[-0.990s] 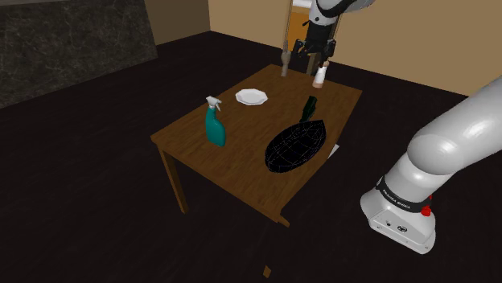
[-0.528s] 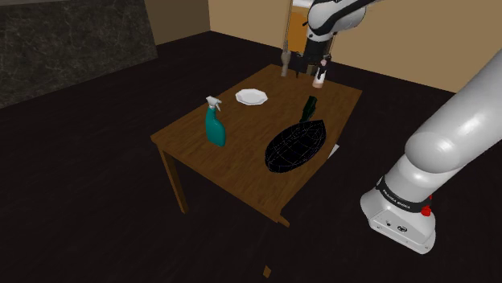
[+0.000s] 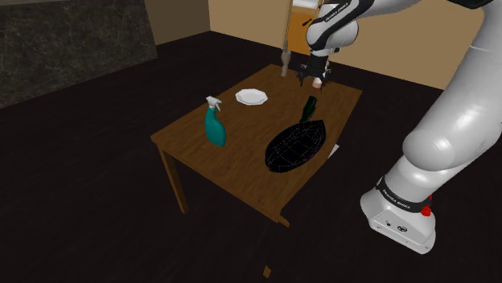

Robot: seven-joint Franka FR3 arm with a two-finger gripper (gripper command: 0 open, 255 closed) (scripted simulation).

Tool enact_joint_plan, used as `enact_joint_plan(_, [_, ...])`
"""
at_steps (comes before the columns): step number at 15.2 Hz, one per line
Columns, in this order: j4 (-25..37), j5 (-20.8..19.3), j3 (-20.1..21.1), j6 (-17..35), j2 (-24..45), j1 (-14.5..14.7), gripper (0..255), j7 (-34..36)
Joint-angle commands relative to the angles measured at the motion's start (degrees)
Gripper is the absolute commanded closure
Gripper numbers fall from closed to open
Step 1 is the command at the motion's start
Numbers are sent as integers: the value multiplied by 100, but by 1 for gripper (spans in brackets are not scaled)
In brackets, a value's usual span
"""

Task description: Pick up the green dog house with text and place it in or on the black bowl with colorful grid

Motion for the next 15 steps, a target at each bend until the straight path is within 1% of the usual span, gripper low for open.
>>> enact_joint_plan(1, [170,144,-69,128,362,-89,0,146])
enact_joint_plan(4, [350,356,-158,287,794,-235,0,288])
enact_joint_plan(11, [274,453,-112,739,1174,-271,0,222])
enact_joint_plan(15, [270,461,-108,775,1207,-275,0,217])
